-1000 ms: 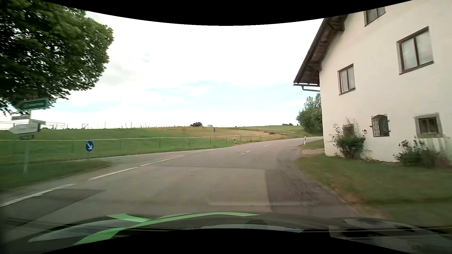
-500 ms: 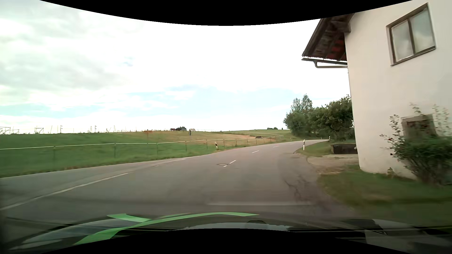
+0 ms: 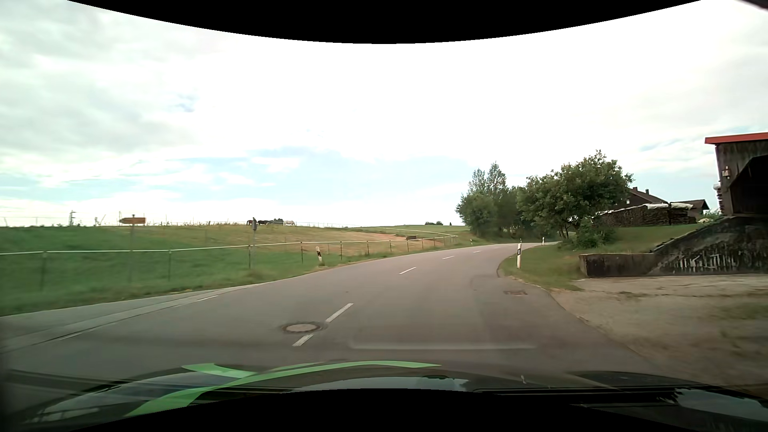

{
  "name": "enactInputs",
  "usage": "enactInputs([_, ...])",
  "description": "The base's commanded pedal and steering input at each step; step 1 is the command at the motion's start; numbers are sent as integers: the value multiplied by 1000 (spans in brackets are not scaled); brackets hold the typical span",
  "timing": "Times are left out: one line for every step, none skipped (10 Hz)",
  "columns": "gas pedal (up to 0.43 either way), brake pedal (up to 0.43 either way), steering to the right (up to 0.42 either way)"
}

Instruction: Follow the waypoints while adhering to traffic rules and regulations

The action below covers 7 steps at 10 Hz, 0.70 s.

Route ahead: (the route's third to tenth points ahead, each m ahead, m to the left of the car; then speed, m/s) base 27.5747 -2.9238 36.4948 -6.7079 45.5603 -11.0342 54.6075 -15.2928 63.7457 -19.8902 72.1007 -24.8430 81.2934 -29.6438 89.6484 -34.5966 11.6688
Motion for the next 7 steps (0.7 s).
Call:
enactInputs([287,0,63])
enactInputs([299,0,62])
enactInputs([311,0,60])
enactInputs([319,0,60])
enactInputs([331,0,60])
enactInputs([350,0,60])
enactInputs([350,0,60])
